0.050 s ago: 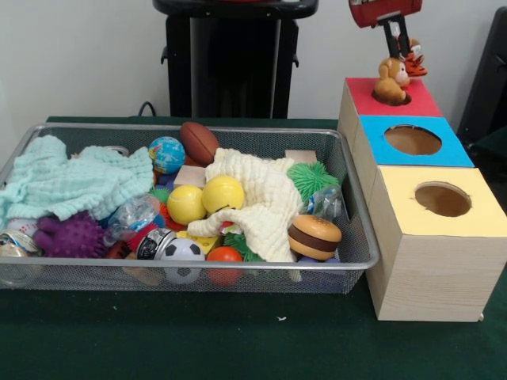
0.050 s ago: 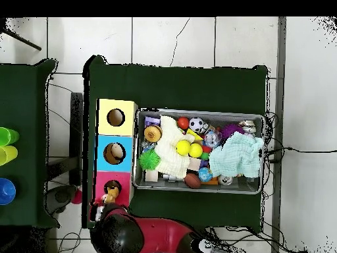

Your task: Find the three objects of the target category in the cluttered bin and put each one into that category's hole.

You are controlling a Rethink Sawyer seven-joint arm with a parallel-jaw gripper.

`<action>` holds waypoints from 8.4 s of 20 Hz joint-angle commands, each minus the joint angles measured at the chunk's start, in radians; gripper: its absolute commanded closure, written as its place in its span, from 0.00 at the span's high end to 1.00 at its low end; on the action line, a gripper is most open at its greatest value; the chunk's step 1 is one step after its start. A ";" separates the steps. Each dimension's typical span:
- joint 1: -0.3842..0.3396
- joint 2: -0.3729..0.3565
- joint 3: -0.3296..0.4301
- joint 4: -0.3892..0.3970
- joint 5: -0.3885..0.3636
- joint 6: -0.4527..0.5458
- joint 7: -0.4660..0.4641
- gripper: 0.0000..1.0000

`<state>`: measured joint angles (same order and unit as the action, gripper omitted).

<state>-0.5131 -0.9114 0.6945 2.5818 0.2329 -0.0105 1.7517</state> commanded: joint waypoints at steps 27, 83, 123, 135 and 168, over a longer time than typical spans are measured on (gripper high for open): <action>-0.097 -0.096 0.093 -0.088 0.031 0.103 0.205 0.00; -0.086 0.019 0.037 -0.118 -0.070 -0.180 0.199 0.00; -0.042 0.034 -0.098 -0.187 -0.204 -0.245 0.154 0.00; -0.031 0.030 -0.110 -0.198 -0.219 -0.271 0.188 0.00; 0.013 0.018 -0.212 -0.222 -0.238 -0.309 0.164 0.00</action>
<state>-0.5060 -0.9135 0.5322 2.4988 0.0185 -0.2273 1.7519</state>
